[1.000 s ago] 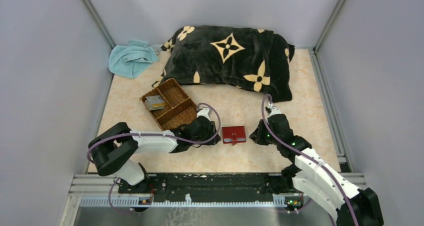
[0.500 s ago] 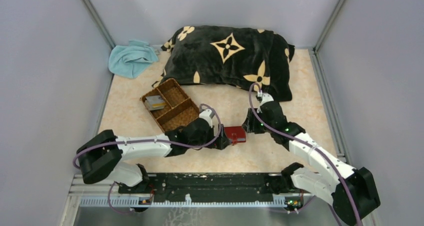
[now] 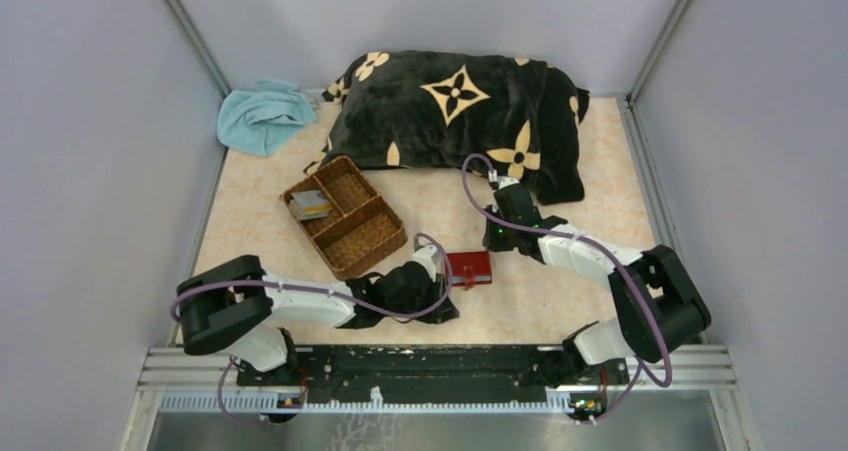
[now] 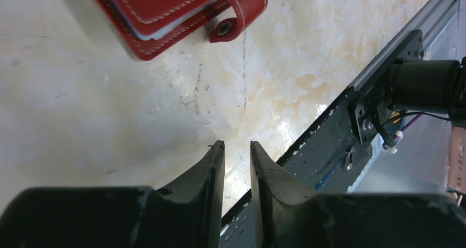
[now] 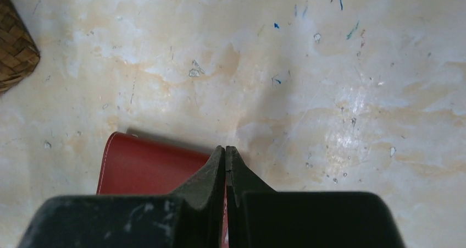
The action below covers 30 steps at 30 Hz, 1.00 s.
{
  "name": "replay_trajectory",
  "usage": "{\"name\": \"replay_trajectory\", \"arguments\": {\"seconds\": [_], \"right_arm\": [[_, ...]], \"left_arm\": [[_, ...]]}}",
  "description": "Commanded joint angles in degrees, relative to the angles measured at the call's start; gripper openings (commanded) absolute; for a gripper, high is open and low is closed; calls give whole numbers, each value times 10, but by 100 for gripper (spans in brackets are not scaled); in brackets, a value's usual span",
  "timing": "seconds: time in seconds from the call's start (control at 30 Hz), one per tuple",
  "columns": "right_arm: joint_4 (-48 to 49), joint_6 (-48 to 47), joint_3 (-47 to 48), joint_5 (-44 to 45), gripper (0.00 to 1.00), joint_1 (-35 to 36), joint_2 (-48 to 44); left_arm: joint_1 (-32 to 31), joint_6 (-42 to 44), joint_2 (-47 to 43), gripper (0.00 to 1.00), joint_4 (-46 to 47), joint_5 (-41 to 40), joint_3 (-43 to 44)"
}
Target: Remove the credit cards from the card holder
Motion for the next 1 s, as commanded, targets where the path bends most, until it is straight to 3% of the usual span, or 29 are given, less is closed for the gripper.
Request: {"name": "replay_trajectory", "arguments": {"seconds": [0.0, 0.1, 0.17, 0.27, 0.5, 0.8, 0.97], "right_arm": [[51, -4, 24, -8, 1, 5, 22], [58, -1, 10, -18, 1, 7, 26], [57, -3, -3, -18, 1, 11, 19], [50, -4, -28, -15, 1, 15, -4], [30, 28, -101, -17, 1, 32, -100], [-31, 66, -116, -2, 0, 61, -229], [-67, 37, -73, 16, 38, 77, -237]], "left_arm": [[-13, -10, 52, 31, 45, 16, 38], [-3, 12, 93, 38, 30, 16, 67], [13, 27, 112, 39, -28, 22, 96], [36, 53, 121, 40, -43, 27, 109], [111, 77, 105, 41, -45, 55, 83], [127, 87, 67, 44, -52, 55, 69], [125, 66, 50, 69, -25, 72, 55]]}}
